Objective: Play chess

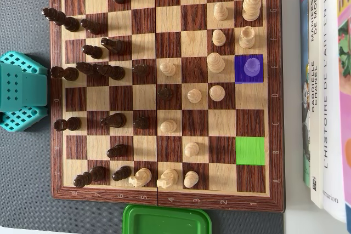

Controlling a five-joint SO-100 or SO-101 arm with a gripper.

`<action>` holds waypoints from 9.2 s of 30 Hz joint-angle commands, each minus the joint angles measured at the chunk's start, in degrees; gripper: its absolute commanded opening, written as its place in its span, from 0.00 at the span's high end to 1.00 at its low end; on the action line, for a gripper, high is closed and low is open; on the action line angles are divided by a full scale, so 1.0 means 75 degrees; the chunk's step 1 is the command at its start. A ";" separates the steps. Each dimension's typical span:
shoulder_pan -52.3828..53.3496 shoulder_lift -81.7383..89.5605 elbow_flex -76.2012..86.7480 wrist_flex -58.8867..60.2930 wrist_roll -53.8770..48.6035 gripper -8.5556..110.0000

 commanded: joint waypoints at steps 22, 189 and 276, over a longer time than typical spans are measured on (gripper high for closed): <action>0.0000 0.0000 0.0164 -0.0012 -0.0035 0.81; -0.0691 -1.6676 -1.5609 2.1703 0.0023 0.81; -0.0105 -1.5539 -1.5316 2.1633 -0.0035 0.89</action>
